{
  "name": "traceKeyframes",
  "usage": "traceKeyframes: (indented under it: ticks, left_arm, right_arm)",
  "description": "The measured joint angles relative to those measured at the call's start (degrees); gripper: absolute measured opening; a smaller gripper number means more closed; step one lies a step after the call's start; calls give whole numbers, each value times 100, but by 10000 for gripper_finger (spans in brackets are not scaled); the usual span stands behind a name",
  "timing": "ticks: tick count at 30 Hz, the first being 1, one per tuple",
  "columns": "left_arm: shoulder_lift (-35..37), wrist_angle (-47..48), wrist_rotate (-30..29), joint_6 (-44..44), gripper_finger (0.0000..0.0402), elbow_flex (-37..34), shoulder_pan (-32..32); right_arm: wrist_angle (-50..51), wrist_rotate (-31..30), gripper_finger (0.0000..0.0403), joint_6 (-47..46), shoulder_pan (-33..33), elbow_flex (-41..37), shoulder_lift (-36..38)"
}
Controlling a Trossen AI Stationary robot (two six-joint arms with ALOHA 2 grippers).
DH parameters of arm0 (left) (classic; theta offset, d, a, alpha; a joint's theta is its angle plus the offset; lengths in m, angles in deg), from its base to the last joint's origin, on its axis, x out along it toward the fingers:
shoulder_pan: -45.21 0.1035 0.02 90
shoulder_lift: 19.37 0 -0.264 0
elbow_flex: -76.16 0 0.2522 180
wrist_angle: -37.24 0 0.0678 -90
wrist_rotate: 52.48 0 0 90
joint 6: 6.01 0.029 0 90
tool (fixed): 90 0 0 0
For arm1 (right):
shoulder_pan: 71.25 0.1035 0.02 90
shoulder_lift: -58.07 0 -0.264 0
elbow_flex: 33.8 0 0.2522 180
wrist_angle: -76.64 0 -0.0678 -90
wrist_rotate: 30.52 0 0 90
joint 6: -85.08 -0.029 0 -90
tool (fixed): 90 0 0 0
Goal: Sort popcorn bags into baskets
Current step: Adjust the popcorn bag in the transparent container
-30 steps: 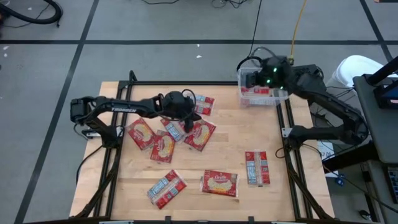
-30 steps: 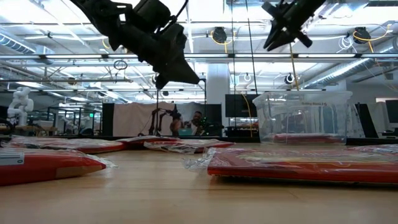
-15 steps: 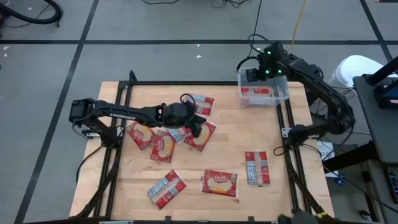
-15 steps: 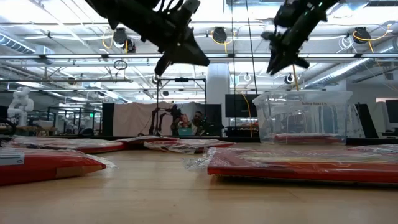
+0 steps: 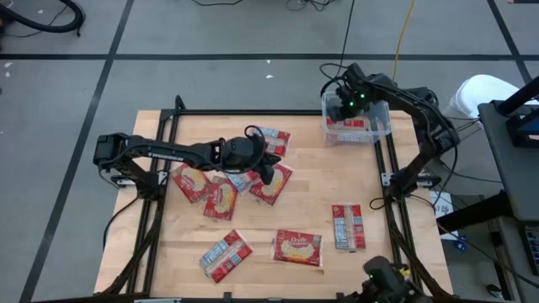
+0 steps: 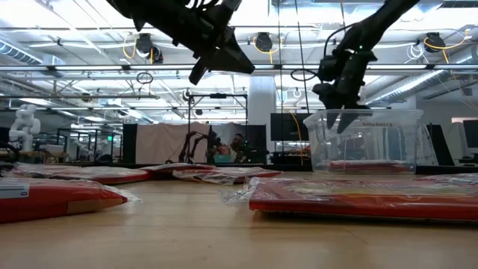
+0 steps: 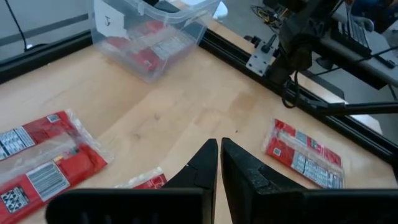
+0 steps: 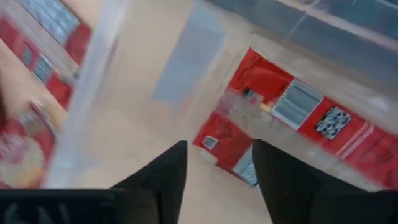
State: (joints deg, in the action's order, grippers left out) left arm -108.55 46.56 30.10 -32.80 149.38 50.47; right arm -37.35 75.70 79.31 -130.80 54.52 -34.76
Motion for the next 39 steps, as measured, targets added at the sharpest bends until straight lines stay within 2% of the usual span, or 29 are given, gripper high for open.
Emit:
traceKeyframes:
  ticks: [3, 8, 11, 17, 27, 33, 36, 39]
  left_arm:
    - [0, 92, 233, 89, 26, 0, 77]
    - [100, 666, 963, 325, 26, -1, 318]
    - [284, 932, 1172, 463, 26, 11, 479]
    - [507, 1433, 1195, 538, 26, -8, 630]
    - [575, 1343, 1189, 354, 26, 0, 604]
    - [566, 1368, 1194, 219, 26, 0, 591]
    - [564, 1369, 1192, 209, 26, 0, 594]
    - [564, 1370, 1194, 209, 26, 0, 585]
  right_arm:
    - [-4, -365, 204, 575, 11, 0, -112]
    - [35, -579, 240, 1365, 11, -6, -193]
    - [-15, -732, 257, 1398, 20, -99, -266]
    - [-185, -790, 278, 1120, -7, -412, -476]
    - [-396, -1079, 279, 1127, 2, -683, -678]
    - [-925, -1636, 278, 1123, 75, -1096, -650]
    - [-1188, -1648, 261, 1118, 82, -1259, -641]
    - [-1422, -1736, 216, 1061, 120, -1395, -644]
